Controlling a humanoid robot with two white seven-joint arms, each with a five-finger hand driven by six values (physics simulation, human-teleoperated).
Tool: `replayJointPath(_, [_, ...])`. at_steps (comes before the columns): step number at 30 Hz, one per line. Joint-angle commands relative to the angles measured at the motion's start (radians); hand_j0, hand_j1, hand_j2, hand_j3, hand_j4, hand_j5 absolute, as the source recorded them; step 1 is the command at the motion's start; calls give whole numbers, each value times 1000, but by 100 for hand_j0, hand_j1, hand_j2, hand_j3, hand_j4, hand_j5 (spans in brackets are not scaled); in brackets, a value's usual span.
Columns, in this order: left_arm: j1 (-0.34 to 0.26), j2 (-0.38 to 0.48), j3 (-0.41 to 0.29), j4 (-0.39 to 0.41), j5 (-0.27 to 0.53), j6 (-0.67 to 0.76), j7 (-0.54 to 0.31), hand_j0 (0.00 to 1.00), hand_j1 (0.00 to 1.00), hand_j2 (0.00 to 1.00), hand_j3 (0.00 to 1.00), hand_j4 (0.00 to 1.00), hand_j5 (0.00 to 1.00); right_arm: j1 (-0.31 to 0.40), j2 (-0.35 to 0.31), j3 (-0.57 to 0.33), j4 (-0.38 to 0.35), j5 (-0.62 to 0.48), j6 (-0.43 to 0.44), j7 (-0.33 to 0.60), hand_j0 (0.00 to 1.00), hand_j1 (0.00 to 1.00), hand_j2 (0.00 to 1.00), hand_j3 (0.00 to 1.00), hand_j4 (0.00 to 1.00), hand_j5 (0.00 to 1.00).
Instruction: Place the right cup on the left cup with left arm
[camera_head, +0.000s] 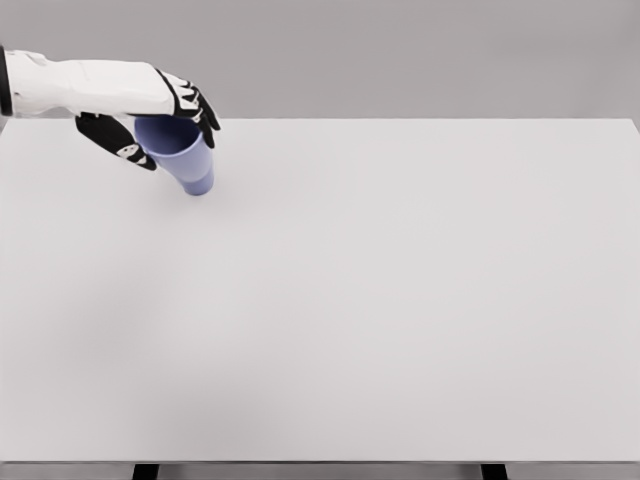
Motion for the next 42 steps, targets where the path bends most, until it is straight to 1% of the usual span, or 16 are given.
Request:
replayJointPath(1, [-2, -14, 1, 40, 3, 3, 0, 61, 61, 61, 61, 61, 61, 0, 0, 0, 0, 0, 0, 0, 100, 100, 100, 100, 100, 100])
replayJointPath(5, [-12, -43, -2, 87, 0, 3, 0, 61, 61, 61, 61, 61, 61, 0, 0, 0, 0, 0, 0, 0, 100, 100, 100, 100, 100, 100])
replayJointPath(6, [-18, -46, -14, 95, 0, 3, 0, 61, 61, 61, 61, 61, 61, 0, 0, 0, 0, 0, 0, 0, 100, 100, 100, 100, 100, 100])
replayJointPath(8, [-49, -59, -48, 120, 2, 3, 0, 61, 61, 61, 61, 61, 61, 0, 0, 0, 0, 0, 0, 0, 100, 100, 100, 100, 100, 100])
replayJointPath(12, [-54, -71, -49, 153, 2, 3, 0, 62, 62, 62, 62, 62, 62, 0, 0, 0, 0, 0, 0, 0, 100, 100, 100, 100, 100, 100])
replayJointPath(16, [-71, -79, -49, 184, 5, 3, 0, 62, 62, 62, 62, 62, 62, 0, 0, 0, 0, 0, 0, 0, 100, 100, 100, 100, 100, 100])
replayJointPath(18, [-74, -83, -49, 189, 5, 3, 0, 62, 62, 62, 62, 62, 62, 0, 0, 0, 0, 0, 0, 0, 100, 100, 100, 100, 100, 100])
replayJointPath(20, [-75, -105, -49, 224, 5, 3, 0, 62, 62, 62, 62, 62, 62, 0, 0, 0, 0, 0, 0, 0, 100, 100, 100, 100, 100, 100])
replayJointPath(36, [-74, -169, -48, 370, -1, 3, 0, 62, 62, 62, 62, 62, 62, 0, 0, 0, 0, 0, 0, 0, 100, 100, 100, 100, 100, 100])
replayJointPath(42, [-71, -183, -45, 365, 0, 3, 0, 62, 62, 62, 62, 62, 62, 0, 0, 0, 0, 0, 0, 0, 100, 100, 100, 100, 100, 100])
